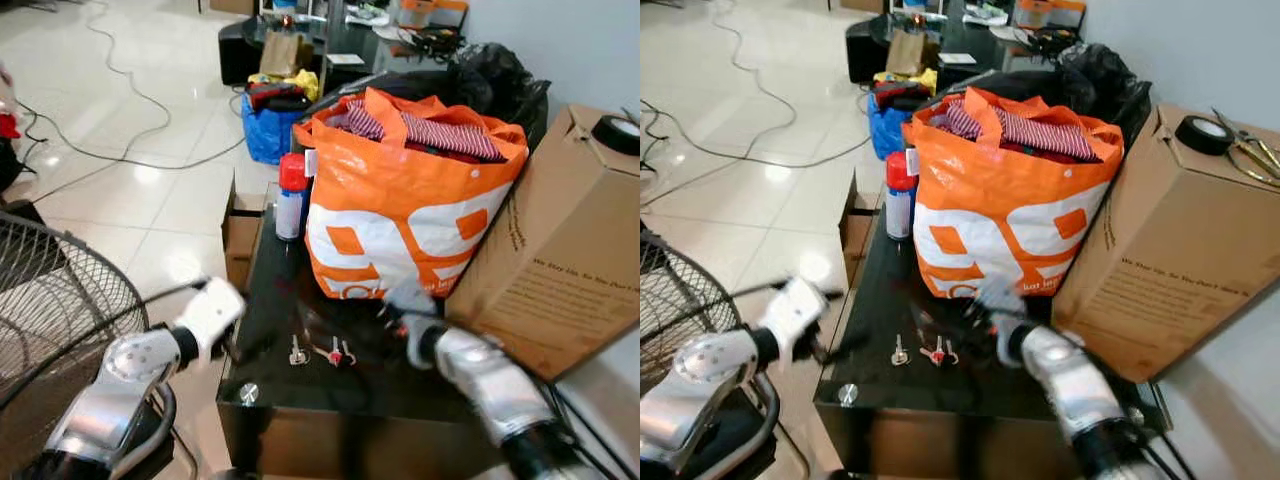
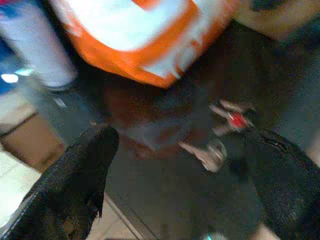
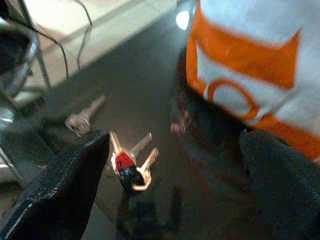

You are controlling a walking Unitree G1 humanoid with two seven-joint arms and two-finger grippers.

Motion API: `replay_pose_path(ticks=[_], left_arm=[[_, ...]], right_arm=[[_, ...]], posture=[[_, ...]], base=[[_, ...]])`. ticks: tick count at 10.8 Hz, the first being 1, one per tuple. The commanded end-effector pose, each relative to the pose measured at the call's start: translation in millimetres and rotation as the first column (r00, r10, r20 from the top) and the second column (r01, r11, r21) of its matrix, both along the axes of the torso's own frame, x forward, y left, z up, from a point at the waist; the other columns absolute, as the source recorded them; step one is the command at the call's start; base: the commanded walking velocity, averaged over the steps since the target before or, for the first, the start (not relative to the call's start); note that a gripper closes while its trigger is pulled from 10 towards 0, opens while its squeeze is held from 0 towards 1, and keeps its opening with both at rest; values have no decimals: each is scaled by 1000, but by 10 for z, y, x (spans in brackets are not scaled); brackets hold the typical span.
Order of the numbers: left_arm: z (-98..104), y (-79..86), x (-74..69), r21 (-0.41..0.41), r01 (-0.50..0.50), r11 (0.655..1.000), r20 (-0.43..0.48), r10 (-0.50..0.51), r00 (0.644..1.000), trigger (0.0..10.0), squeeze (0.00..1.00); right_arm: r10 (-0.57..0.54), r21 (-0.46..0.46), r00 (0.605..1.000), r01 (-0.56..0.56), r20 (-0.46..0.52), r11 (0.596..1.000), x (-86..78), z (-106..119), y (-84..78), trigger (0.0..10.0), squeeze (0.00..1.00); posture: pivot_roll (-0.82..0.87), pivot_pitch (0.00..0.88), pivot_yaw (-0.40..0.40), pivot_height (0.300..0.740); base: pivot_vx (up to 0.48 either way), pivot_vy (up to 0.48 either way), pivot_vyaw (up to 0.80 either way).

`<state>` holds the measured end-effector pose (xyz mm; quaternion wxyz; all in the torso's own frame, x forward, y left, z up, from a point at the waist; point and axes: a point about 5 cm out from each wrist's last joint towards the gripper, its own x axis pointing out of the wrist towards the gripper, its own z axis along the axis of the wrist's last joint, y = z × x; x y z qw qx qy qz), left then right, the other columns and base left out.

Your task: Hang keys on a hook

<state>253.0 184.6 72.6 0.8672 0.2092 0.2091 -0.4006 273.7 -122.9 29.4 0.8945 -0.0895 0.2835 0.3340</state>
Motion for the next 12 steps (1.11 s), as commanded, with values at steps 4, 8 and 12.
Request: replay_pose_path(ticks=[4, 8, 12], left_arm=[[-124, -195, 66, -18, 131, 991, -64, -132, 989, 10000, 59], [-328, -332, 75, 13, 194, 981, -154, -189, 970, 10000, 59], [-408, -268, -51, 24, 215, 976, -214, -205, 955, 10000, 67]], right_arm=[[-28, -57, 998, 25, -48, 998, 7, -209, 13, 10000, 0], [-45, -32, 989, 41, -140, 999, -55, -406, 200, 10000, 0], [-90, -8, 983, 89, -159, 996, -87, -496, 295, 4941, 0]], posture=[[-57, 0, -128, 740], [-57, 0, -157, 740], [-41, 50, -187, 740]], base=[[0, 0, 0], [0, 0, 0], [0, 0, 0]])
